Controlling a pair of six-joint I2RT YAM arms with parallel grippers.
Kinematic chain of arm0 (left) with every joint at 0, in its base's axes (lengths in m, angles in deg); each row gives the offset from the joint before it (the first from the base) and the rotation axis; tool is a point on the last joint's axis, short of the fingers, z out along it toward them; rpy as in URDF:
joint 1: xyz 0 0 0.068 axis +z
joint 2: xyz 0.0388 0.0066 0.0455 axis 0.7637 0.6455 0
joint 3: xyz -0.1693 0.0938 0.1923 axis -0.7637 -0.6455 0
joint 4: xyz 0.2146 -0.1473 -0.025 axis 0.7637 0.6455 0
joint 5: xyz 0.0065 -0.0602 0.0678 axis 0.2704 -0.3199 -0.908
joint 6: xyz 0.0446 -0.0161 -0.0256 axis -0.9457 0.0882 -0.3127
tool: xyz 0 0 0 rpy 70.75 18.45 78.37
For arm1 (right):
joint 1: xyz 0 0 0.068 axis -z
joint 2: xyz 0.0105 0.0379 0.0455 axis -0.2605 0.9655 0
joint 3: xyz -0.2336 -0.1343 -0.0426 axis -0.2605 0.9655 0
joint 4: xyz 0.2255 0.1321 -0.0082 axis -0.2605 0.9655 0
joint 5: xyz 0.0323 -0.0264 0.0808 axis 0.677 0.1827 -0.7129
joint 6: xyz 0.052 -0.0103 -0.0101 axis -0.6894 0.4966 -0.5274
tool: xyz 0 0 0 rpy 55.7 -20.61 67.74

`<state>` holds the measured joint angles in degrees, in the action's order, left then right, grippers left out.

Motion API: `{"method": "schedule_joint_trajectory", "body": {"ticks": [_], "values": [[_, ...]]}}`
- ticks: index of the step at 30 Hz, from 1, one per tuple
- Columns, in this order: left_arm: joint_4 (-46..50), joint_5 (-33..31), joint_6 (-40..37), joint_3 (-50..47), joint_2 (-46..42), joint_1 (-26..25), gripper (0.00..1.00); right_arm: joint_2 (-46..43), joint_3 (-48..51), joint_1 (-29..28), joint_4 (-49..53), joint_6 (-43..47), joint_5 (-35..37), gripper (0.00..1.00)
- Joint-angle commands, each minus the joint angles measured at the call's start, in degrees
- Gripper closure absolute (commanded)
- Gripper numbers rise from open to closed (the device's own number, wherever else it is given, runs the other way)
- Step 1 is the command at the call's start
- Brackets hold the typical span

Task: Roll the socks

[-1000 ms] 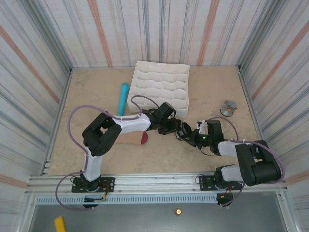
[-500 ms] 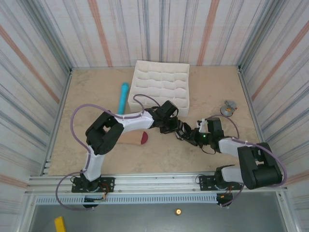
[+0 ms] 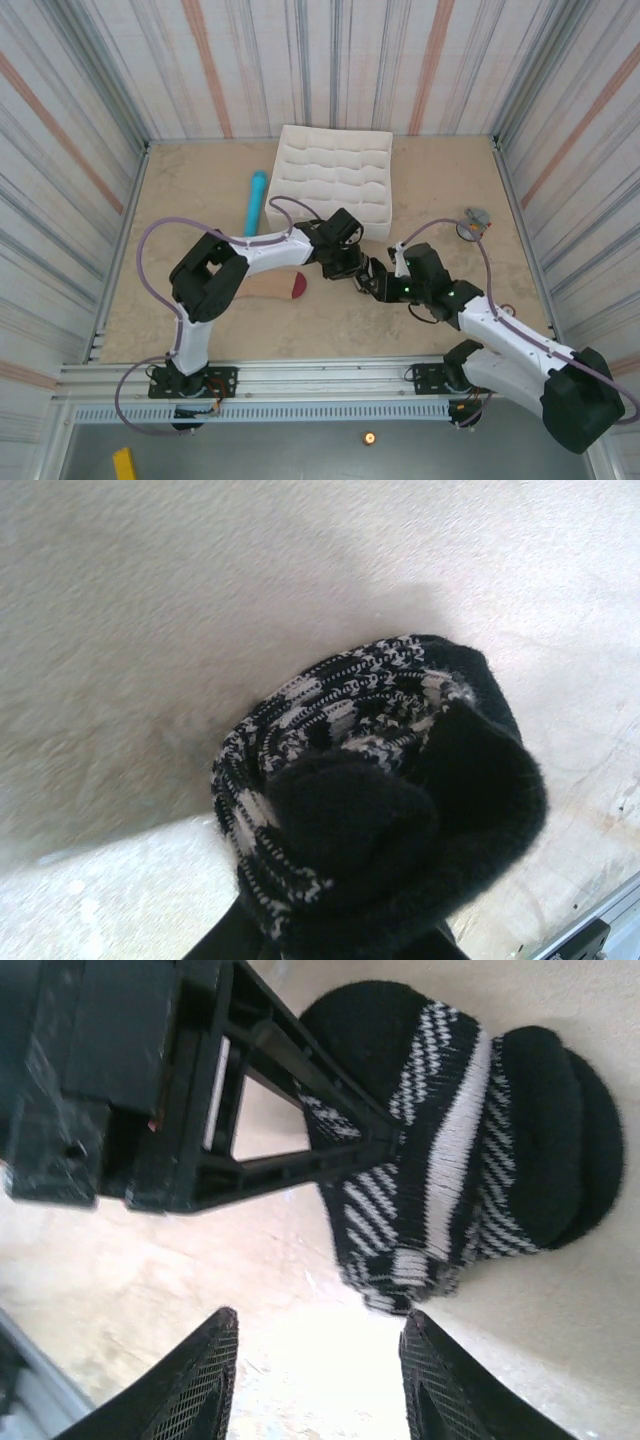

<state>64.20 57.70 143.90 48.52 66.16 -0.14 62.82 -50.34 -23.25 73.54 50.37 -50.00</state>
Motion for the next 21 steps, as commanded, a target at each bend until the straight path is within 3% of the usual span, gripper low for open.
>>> {"method": "schedule_joint_trajectory", "body": {"ticks": [1,6,12,21], "values": [[5.5,0.45,1.44,-3.5,-1.9,0.97,0.95,0.03,-1.63,-6.6,5.38,4.81,14.36,0.46],[3.7,1.93,3.03,-6.75,-3.96,1.64,0.95,2.76,-3.27,-18.82,4.22,8.39,27.97,0.41],[3.56,2.78,3.71,-8.46,-4.7,2.12,0.95,13.87,-5.92,-28.75,-0.43,11.93,39.69,0.33],[3.79,3.52,4.0,-10.28,-6.07,3.13,0.95,24.9,-7.18,-31.7,-10.98,13.61,49.22,0.33]]}}
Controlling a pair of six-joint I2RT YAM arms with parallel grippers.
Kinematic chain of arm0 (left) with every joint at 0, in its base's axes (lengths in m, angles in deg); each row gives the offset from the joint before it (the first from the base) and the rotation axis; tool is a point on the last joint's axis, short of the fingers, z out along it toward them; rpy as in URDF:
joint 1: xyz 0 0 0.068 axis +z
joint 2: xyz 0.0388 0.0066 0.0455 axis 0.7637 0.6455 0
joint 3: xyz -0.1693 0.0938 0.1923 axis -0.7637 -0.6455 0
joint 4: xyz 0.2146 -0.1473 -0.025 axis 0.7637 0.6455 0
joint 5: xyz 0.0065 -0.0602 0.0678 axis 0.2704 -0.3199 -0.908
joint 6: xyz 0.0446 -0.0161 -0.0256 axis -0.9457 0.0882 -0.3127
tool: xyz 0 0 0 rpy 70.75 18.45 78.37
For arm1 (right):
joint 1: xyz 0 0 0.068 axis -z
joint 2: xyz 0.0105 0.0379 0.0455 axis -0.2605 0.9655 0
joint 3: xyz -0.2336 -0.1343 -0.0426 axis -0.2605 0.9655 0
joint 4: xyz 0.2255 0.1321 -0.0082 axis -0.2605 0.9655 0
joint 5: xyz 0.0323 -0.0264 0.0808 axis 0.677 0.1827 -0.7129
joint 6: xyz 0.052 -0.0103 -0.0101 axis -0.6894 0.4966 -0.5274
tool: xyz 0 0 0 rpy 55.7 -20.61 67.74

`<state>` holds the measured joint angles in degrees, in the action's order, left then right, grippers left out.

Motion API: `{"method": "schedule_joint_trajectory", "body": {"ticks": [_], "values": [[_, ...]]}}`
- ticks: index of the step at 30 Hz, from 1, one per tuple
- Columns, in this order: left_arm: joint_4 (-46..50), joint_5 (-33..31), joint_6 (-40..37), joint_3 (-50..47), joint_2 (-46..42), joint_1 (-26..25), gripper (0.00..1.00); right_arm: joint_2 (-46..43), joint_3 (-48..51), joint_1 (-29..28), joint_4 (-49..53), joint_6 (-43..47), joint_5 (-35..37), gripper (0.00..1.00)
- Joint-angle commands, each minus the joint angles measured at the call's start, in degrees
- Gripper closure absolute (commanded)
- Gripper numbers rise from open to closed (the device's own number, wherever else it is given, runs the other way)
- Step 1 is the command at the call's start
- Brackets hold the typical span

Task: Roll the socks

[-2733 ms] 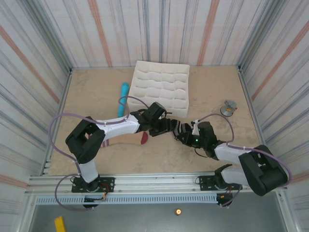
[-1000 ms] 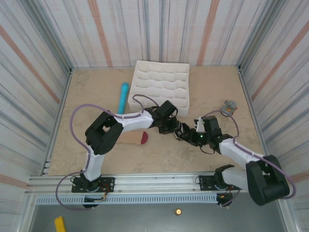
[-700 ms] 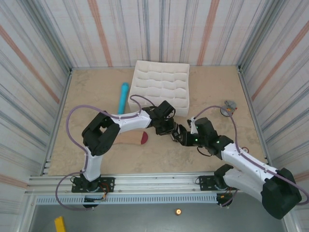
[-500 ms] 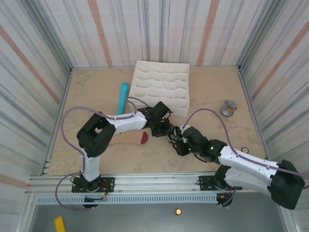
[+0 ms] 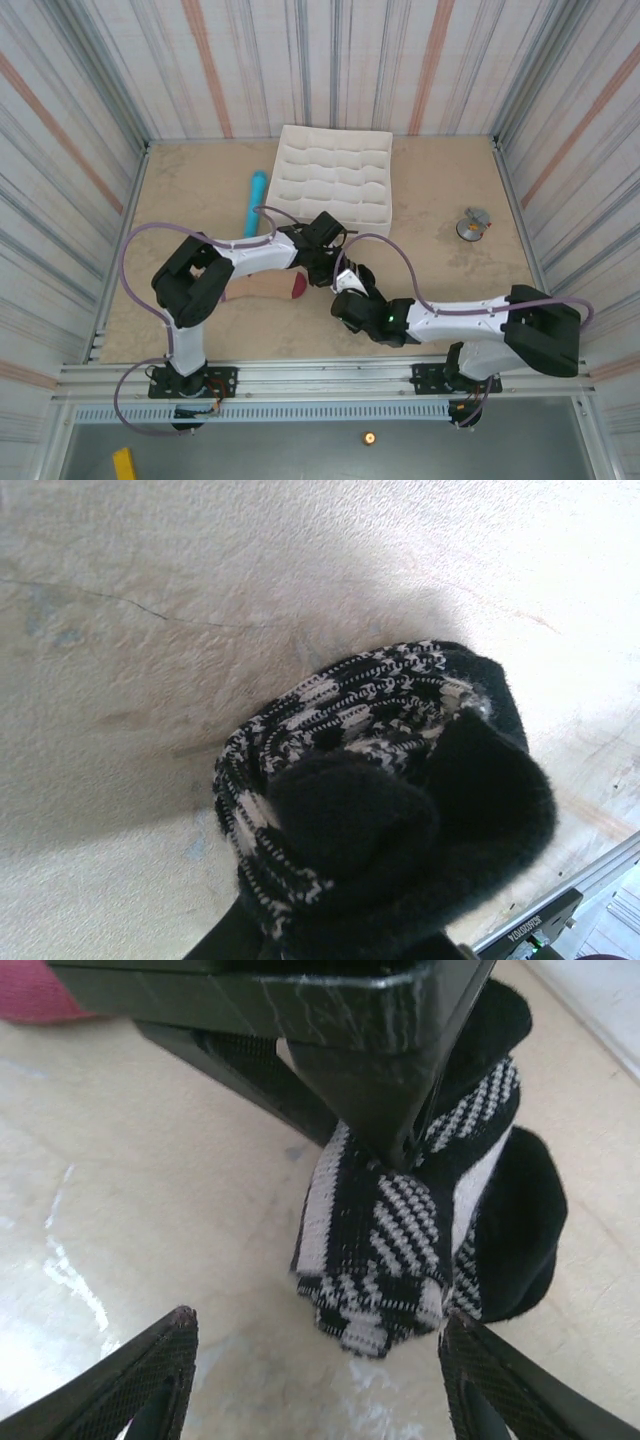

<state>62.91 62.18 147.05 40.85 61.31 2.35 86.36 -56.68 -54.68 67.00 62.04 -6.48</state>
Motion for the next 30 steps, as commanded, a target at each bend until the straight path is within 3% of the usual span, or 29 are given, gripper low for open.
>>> {"method": "schedule_joint_trajectory", "body": {"ticks": [1,9,13,15,18,20,25,30], "values": [[4.96,-0.87,0.91,-2.87,-1.39,0.76,0.95,2.02,-0.75,-0.27,-5.32,2.08,5.92,0.33],[2.9,-0.18,2.04,-5.07,-2.18,1.12,0.95,5.46,0.32,0.74,-8.84,1.32,5.39,0.39],[0.43,0.34,2.69,-6.05,-2.39,1.12,0.9,4.98,1.95,2.44,-9.39,-1.12,2.89,0.61],[-1.38,0.36,3.34,-6.9,-3.12,1.05,0.81,4.02,3.22,3.17,-9.93,-2.2,1.57,0.69],[-3.6,0.11,4.3,-8.15,-4.43,1.07,0.51,2.49,5.44,4.69,-11.06,-3.37,-2.56,0.78],[-4.59,-0.33,4.5,-8.43,-5.32,1.12,0.38,1.57,6.87,6.43,-12.21,-4.19,-6.92,0.81],[-5.08,-1.75,3.72,-8.37,-7.38,1.12,0.23,-0.14,9.44,12.06,-13.33,-7.34,-18.0,0.87],[-7.86,-4.01,2.62,-10.18,-10.4,1.21,0.16,-2.45,13.58,19.46,-16.99,-11.4,-29.86,0.92]]}}
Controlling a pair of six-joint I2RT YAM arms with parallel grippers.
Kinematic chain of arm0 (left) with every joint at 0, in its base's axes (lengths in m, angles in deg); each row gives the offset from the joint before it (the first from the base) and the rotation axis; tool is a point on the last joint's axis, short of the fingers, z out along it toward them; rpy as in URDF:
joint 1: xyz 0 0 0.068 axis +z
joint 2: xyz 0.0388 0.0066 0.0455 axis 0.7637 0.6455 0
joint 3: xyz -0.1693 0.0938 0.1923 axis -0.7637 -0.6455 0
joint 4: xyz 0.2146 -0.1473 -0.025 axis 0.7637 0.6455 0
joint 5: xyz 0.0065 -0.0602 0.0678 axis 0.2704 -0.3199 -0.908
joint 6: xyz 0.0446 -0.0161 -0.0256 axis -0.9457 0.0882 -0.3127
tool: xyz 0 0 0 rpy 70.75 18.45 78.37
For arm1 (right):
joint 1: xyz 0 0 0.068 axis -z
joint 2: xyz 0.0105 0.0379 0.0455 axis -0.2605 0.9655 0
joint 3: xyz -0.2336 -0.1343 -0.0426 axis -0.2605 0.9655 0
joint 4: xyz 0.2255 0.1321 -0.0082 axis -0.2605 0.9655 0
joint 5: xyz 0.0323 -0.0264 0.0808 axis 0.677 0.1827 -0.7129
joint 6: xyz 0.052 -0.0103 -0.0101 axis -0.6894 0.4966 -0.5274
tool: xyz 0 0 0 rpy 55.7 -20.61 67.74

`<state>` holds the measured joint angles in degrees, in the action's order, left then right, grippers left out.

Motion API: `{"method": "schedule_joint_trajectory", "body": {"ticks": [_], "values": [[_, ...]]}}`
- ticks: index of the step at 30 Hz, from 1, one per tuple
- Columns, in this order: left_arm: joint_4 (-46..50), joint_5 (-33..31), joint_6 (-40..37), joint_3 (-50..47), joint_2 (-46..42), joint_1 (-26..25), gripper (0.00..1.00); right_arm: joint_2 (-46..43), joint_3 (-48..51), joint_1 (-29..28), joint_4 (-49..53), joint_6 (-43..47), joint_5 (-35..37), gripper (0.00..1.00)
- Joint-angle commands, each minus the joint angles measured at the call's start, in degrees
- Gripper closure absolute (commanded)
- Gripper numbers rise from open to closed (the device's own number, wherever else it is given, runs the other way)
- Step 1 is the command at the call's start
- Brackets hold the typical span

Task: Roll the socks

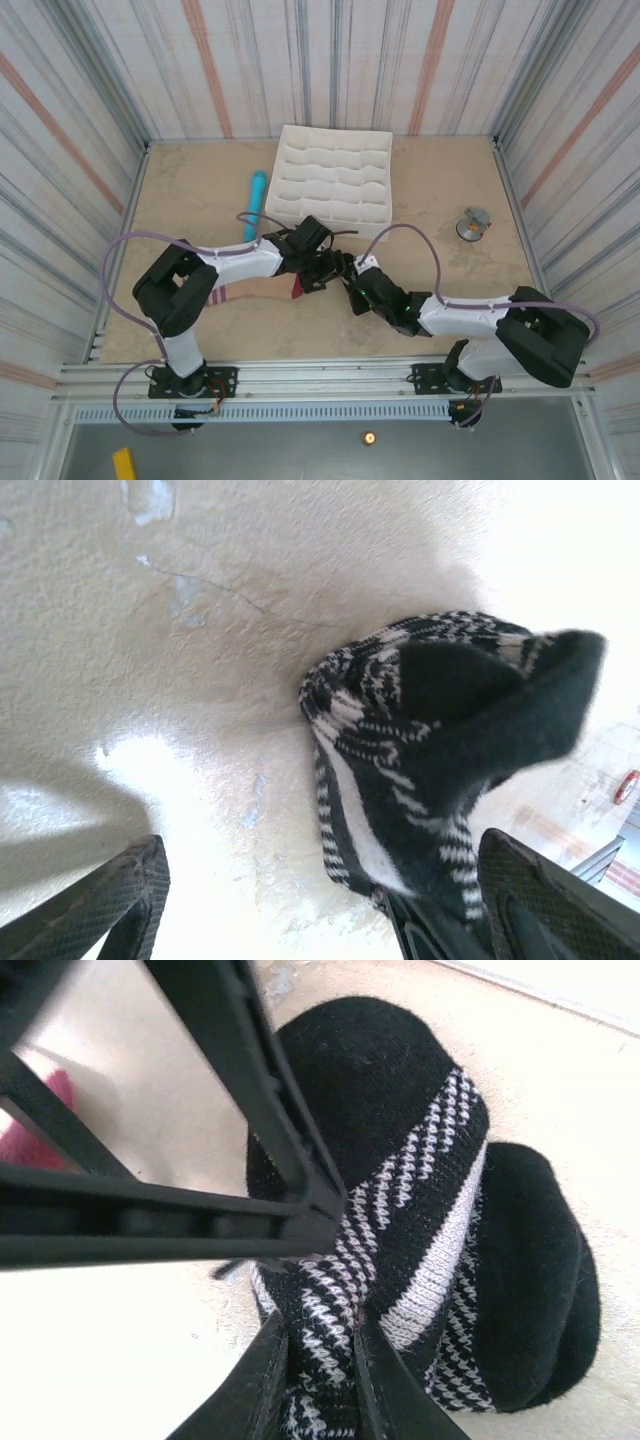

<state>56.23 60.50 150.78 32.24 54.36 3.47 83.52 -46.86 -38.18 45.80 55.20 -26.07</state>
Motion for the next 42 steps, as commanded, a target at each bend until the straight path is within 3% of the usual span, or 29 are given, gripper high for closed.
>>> {"method": "schedule_joint_trajectory", "body": {"ticks": [1,11,17,23,32,37,42], "values": [[-2.92,-2.59,-1.34,-2.38,-4.15,0.14,0.16,-0.34,4.71,4.41,3.46,-5.45,-12.44,0.93],[-12.1,-0.63,-3.57,-4.46,-5.62,0.15,0.15,-6.04,10.09,18.82,0.89,-12.26,-28.93,0.92],[-10.96,0.32,-5.43,-1.76,-2.69,-0.82,0.21,-2.12,10.45,29.51,-2.83,-16.55,-42.28,0.92],[-10.9,1.53,-6.12,0.53,1.3,-1.4,0.28,3.01,10.14,35.58,-7.09,-19.2,-51.04,0.92],[-11.13,1.84,-6.76,4.11,6.48,-2.4,0.32,10.79,9.12,41.67,-9.99,-21.76,-58.72,0.93],[-11.23,1.79,-6.59,6.25,9.1,-3.18,0.33,13.57,9.1,42.39,-11.09,-23.3,-58.41,0.93],[-11.13,1.52,-6.06,7.0,10.98,-3.42,0.42,14.05,9.47,44.6,-11.32,-25.93,-58.57,0.93]]}}
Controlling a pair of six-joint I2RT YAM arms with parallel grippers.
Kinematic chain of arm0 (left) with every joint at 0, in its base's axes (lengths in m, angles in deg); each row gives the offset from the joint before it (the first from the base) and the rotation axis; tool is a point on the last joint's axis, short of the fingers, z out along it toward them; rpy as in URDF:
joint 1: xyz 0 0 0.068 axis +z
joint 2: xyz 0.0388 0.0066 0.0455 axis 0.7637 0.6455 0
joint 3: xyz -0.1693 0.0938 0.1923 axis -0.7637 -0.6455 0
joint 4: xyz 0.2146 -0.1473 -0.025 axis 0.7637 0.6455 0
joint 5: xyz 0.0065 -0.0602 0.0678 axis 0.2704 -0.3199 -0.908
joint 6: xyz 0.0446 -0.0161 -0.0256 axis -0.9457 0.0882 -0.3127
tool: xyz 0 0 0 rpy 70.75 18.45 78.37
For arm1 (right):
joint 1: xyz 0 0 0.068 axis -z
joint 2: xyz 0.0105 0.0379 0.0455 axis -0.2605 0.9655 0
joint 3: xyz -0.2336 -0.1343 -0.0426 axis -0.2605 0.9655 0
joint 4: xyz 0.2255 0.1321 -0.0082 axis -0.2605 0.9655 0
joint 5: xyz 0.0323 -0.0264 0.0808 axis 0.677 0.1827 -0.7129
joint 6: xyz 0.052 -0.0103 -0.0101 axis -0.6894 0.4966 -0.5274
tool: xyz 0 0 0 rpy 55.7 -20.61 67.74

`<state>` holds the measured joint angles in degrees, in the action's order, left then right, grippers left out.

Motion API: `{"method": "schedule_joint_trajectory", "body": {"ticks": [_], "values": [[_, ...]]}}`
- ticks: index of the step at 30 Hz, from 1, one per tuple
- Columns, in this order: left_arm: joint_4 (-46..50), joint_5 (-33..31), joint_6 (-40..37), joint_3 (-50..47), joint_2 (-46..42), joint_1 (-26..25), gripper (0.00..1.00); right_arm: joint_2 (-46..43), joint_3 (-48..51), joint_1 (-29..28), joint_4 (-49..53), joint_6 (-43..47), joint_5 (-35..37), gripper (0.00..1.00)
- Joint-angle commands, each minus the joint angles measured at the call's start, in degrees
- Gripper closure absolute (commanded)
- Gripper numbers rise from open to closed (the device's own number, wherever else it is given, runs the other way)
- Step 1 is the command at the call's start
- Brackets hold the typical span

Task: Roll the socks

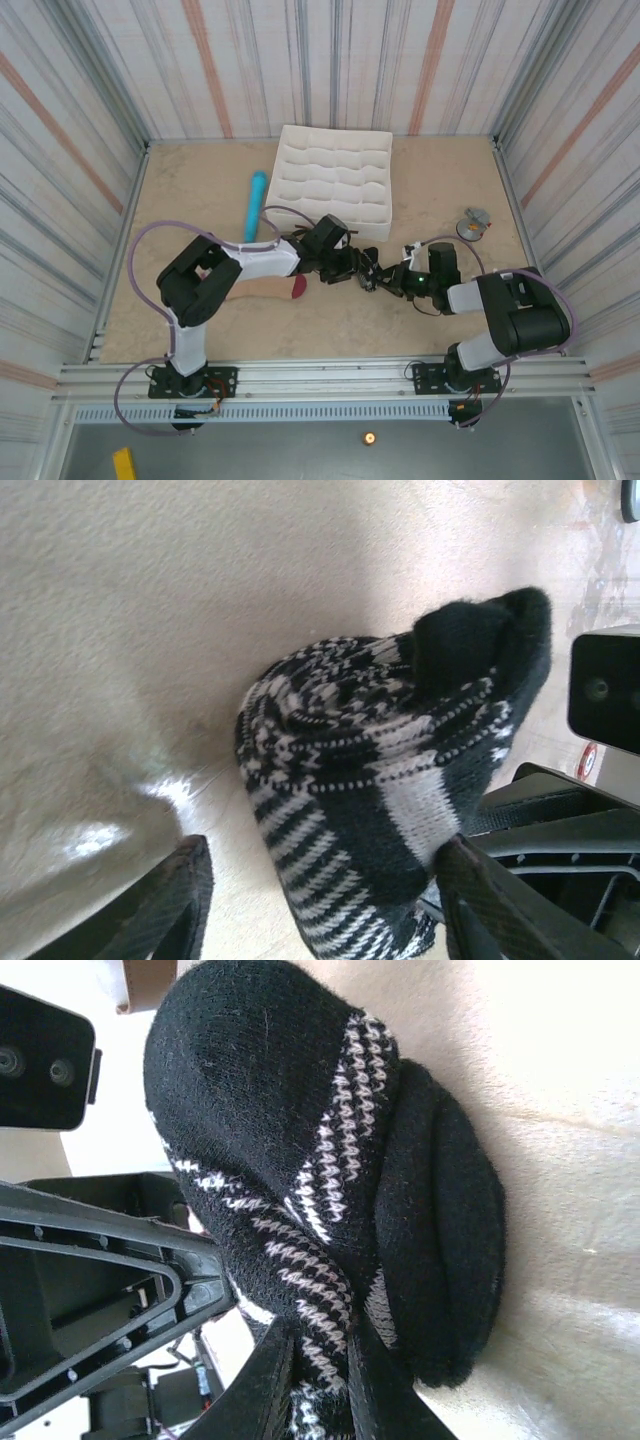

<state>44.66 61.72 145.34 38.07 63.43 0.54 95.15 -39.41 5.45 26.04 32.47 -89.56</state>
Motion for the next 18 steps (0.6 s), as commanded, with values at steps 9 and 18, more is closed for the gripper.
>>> {"method": "schedule_joint_trajectory", "body": {"ticks": [9,18], "values": [[2.91,0.12,0.37,3.88,5.32,-0.49,0.5,1.13,1.78,2.78,9.72,-5.52,3.95,0.92],[15.95,-0.49,-2.34,11.0,9.0,-0.55,0.71,-4.75,1.23,3.23,16.06,-7.21,5.6,0.81]]}}
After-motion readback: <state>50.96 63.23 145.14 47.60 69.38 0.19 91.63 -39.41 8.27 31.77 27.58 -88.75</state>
